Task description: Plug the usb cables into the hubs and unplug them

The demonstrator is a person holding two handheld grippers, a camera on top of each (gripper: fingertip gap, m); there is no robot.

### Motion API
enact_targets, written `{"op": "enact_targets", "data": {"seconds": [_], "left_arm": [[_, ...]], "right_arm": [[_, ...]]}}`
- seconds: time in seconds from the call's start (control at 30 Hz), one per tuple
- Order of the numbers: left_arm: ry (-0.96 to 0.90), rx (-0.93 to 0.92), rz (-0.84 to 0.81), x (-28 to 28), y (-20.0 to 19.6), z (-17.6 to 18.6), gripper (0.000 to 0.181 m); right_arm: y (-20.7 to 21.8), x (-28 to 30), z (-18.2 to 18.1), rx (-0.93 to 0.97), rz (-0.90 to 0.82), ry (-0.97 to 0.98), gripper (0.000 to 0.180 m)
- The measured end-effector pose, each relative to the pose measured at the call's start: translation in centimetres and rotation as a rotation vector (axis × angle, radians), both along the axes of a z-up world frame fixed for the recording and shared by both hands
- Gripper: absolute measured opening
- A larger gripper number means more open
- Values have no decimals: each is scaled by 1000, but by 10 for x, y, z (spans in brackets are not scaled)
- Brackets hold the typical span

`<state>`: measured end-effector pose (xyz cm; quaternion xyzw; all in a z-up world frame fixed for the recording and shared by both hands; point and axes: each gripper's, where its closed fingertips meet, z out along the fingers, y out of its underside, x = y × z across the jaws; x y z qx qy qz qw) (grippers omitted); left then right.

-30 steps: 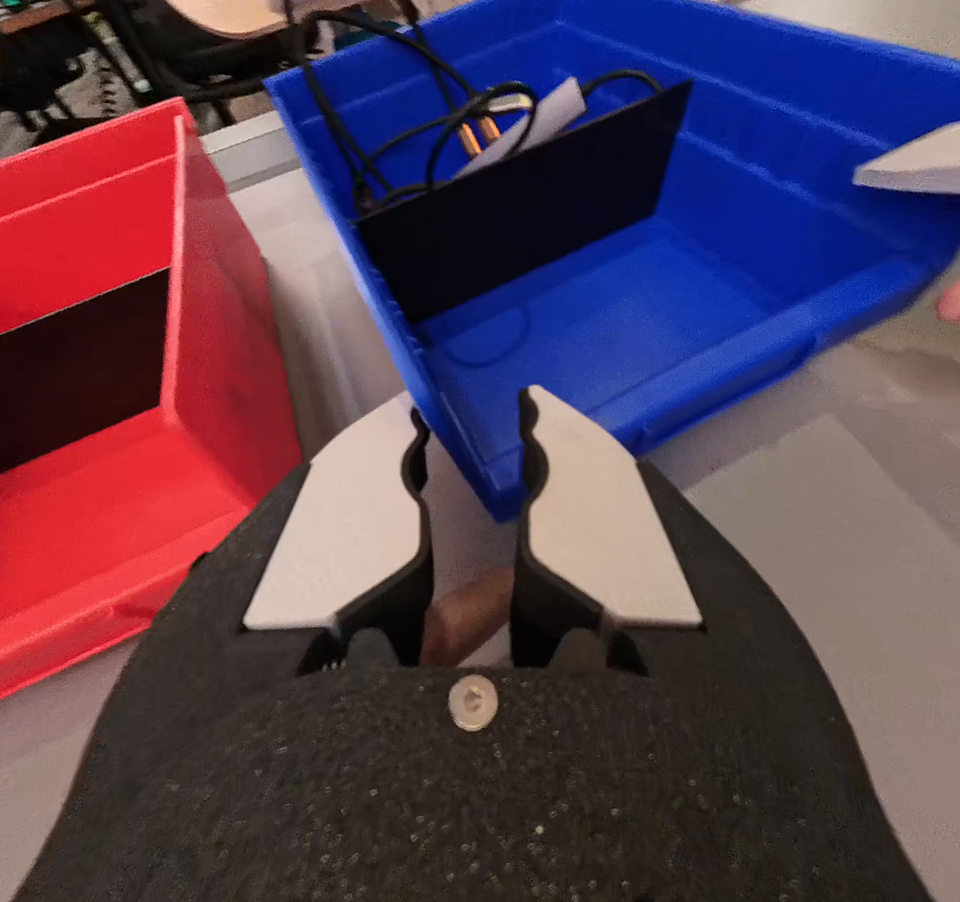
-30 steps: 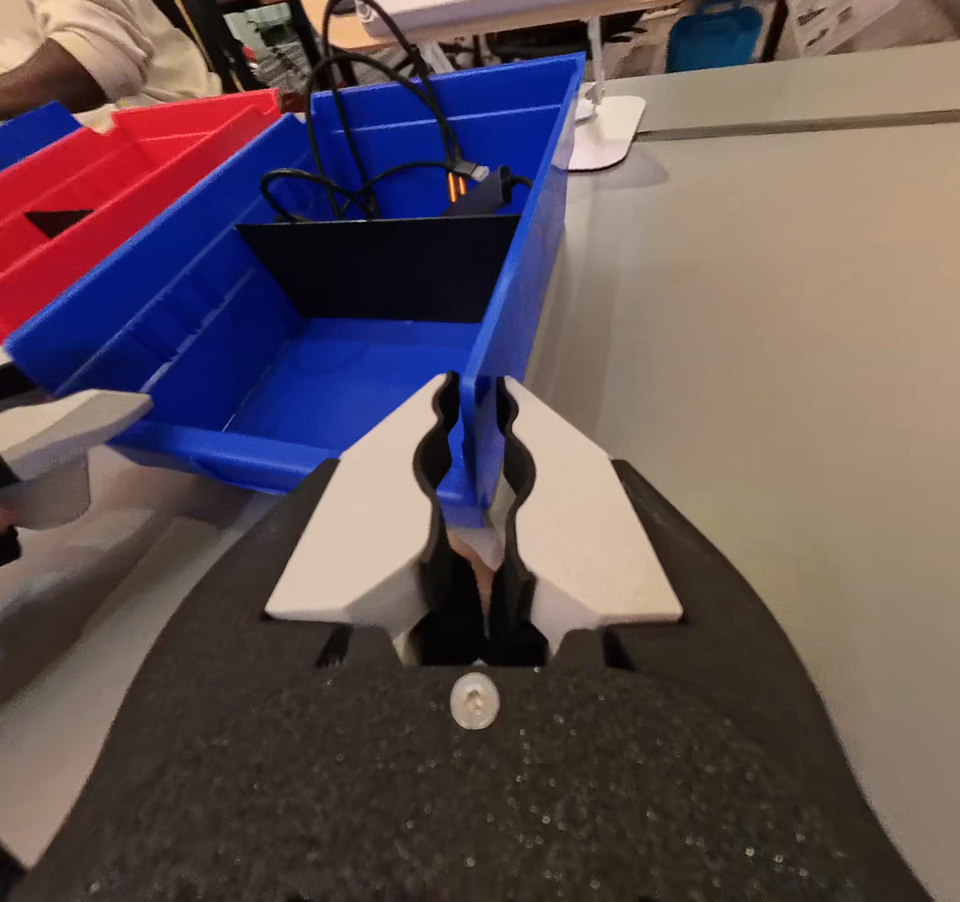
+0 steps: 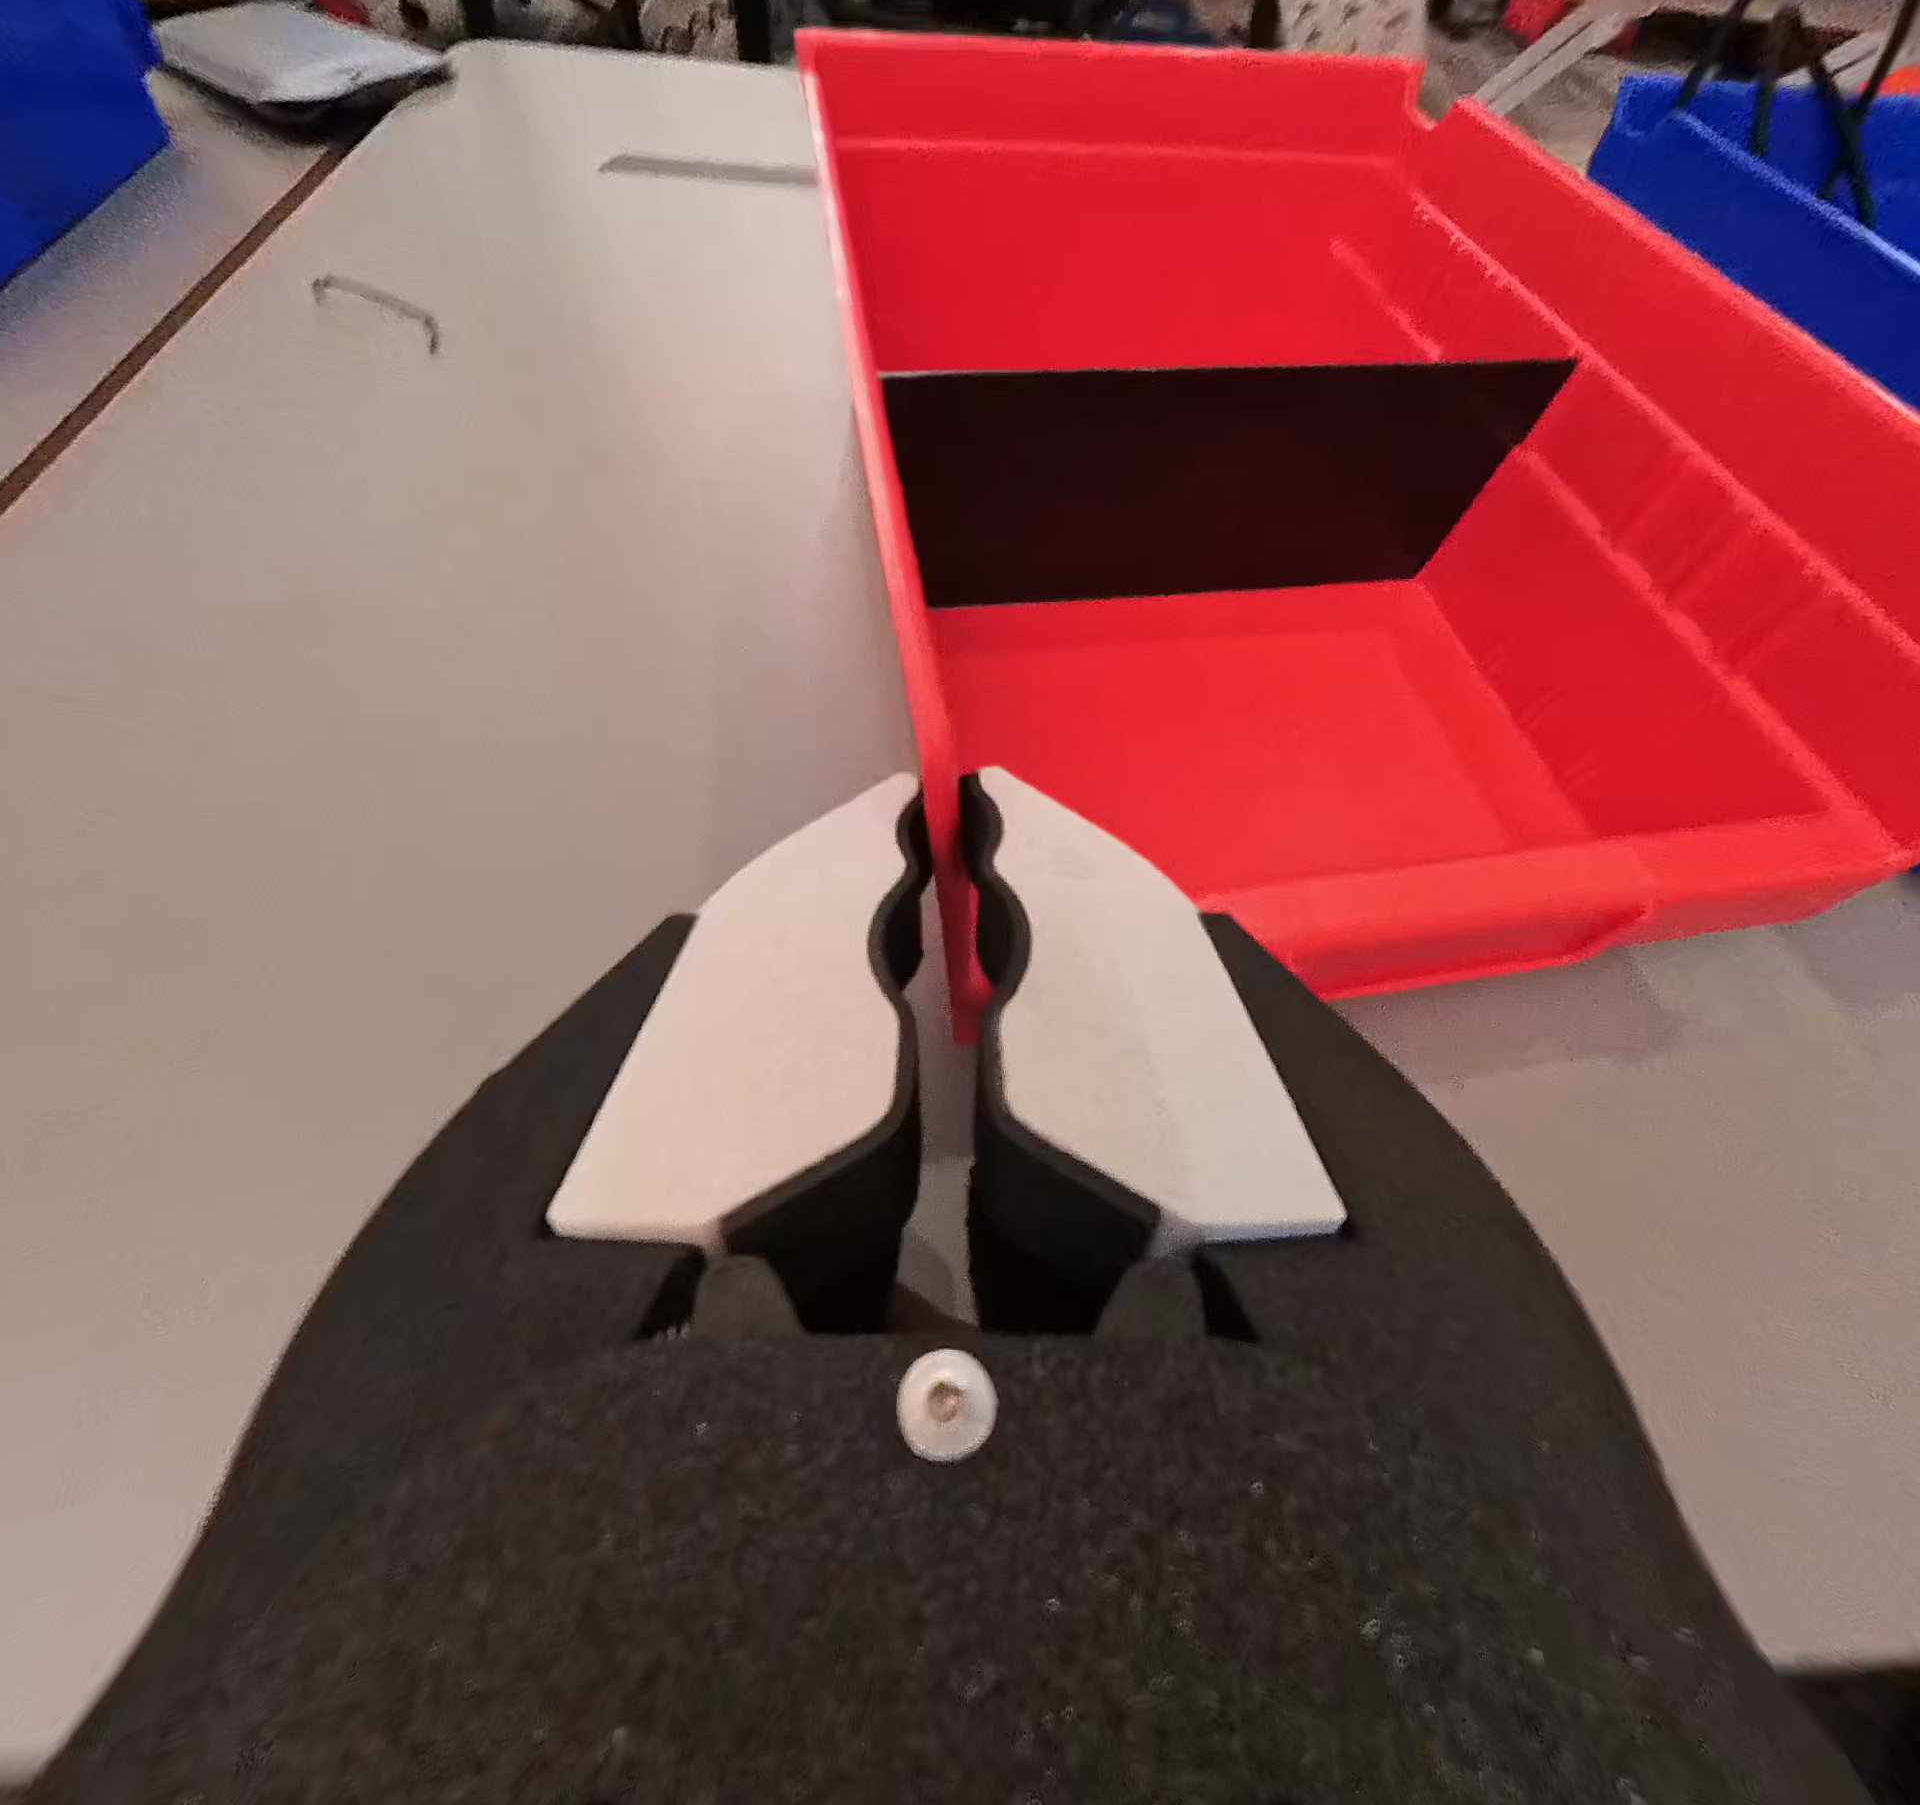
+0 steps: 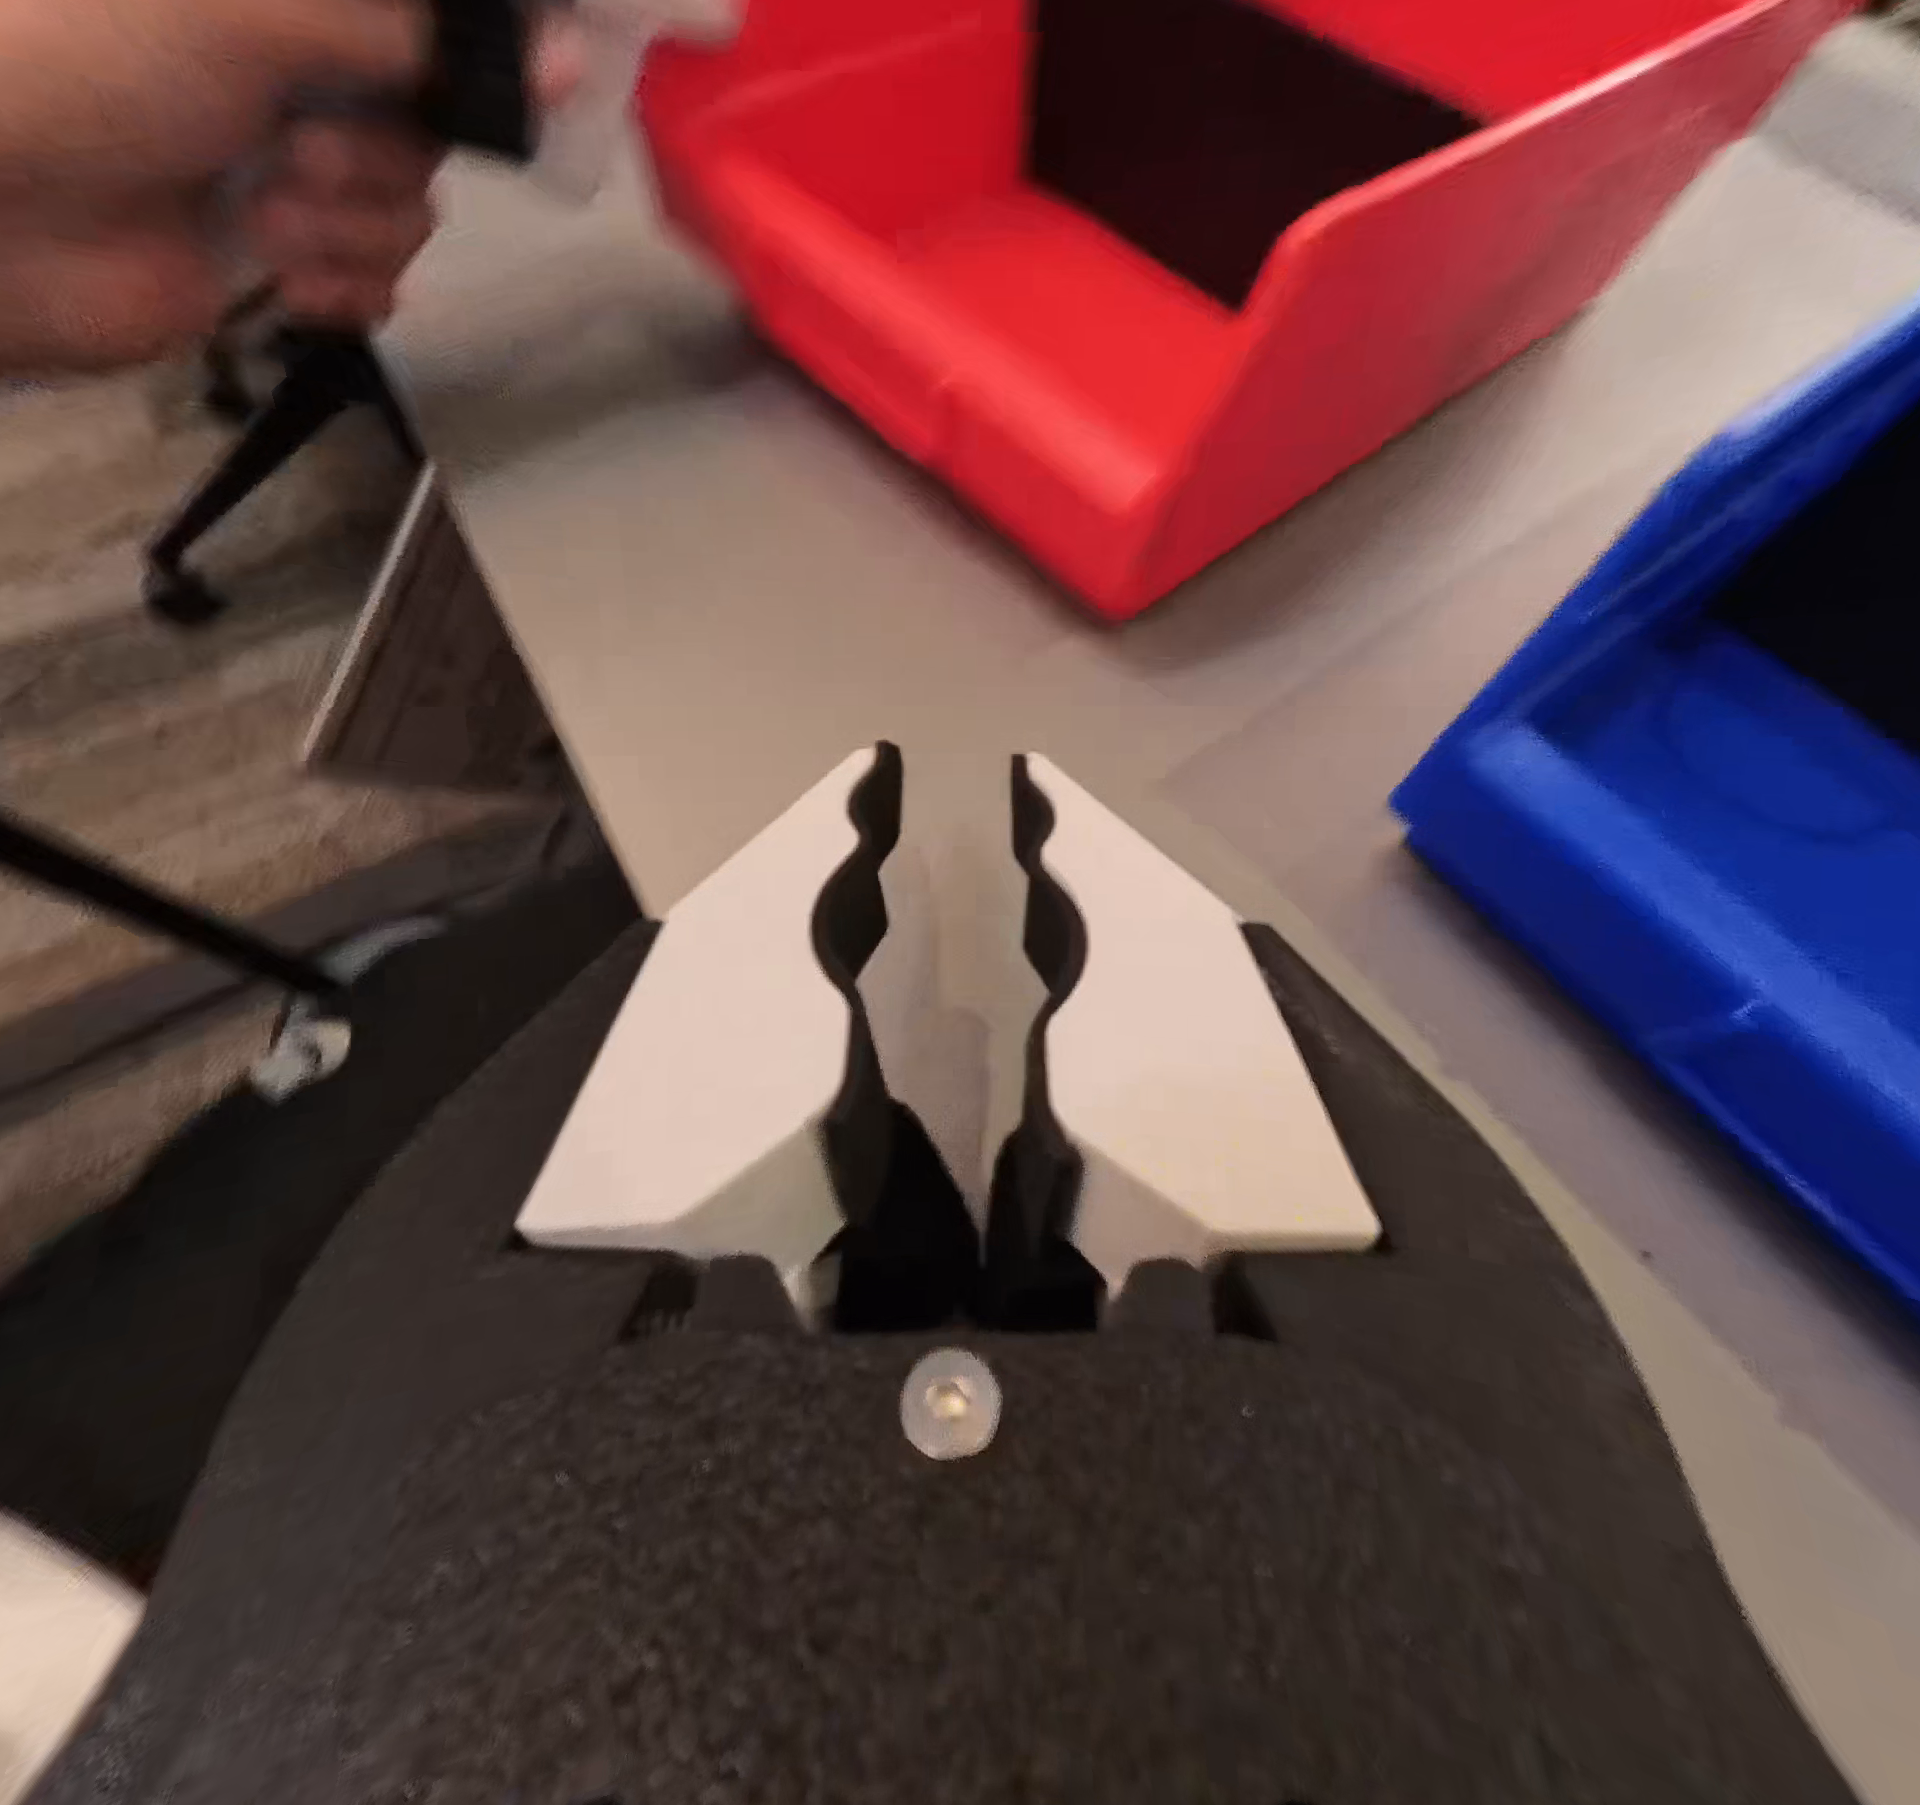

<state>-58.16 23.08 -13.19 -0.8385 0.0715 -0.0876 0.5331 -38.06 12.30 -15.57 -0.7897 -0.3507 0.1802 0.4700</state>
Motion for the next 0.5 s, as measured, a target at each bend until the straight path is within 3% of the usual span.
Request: {"op": "enact_targets", "data": {"seconds": [0.03,0.1,0.23,0.3,0.5], "left_arm": [[3,-4,16,-2,-13,0,5],[17,2,59,-5,-41,0,4],[40,-16,95,-1,-86,0,4],[41,-19,106,3,-101,1,5],[130,110,119,12,-130,30,7]], "right_arm": [[9,-1,7,11,-46,42,26],[23,-6,16,11,-129,106,36],[27,-27,18,-20,-184,165,36],[36,-13,13,29,-335,56,10],[33,-6,50,150,-385,94,4]]}}
